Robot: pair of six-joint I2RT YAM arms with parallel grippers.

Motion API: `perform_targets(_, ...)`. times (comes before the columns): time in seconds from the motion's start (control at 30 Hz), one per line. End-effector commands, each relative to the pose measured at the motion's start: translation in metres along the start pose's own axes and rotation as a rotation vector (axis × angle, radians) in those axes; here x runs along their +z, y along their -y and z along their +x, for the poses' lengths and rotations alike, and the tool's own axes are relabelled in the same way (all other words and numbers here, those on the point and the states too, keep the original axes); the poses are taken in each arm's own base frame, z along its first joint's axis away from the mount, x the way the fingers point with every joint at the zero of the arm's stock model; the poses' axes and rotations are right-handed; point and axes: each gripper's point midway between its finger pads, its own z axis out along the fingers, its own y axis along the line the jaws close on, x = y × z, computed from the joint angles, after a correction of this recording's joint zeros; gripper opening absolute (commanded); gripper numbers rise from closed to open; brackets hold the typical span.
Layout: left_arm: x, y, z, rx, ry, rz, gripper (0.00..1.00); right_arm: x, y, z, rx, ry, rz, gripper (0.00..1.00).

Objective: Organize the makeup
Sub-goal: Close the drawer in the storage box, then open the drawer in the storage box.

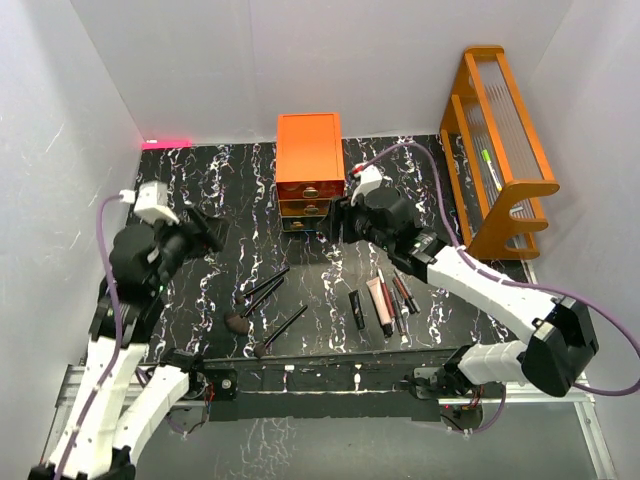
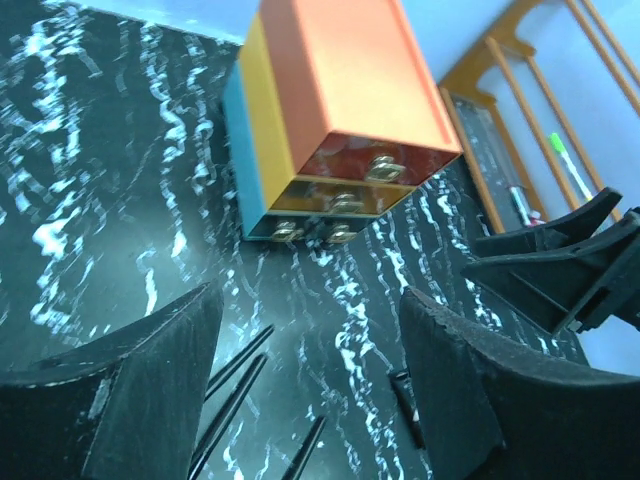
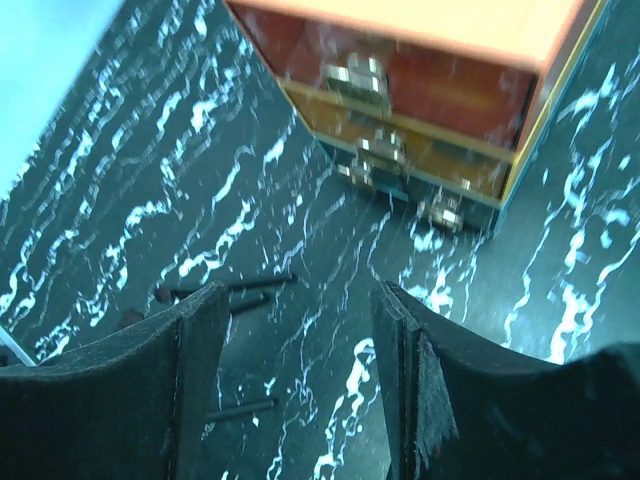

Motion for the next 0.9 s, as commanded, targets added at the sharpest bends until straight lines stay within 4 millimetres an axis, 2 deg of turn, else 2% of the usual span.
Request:
perform_targets(0.0, -0.032, -0.051, 0.040, -0.026, -0.014, -0.212, 0.71, 0.010, -0.002, 0.015, 0.068, 0.034, 0.027, 0.62)
perform_targets(0.13, -0.047, -0.062, 0.047, -0.046, 0.040, -0.237, 0.72, 0.025, -0.001, 0.026, 0.094, 0.064, 0.074, 0.63)
perform_targets(0.4, -0.039, -0.084, 0.080, -0.059, -0.036, -0.306, 0.73, 0.056, 0.000, 0.039, 0.132, 0.075, 0.192, 0.69)
perform_targets(0.57, -0.041, -0.083, 0.083, -0.063, -0.043, -0.299, 0.73, 0.076, 0.015, 0.040, 0.124, 0.106, 0.281, 0.71)
perform_targets(0.87, -0.040, -0.082, 0.085, -0.060, -0.045, -0.287, 0.73, 0.104, 0.028, 0.038, 0.062, 0.190, 0.342, 0.72)
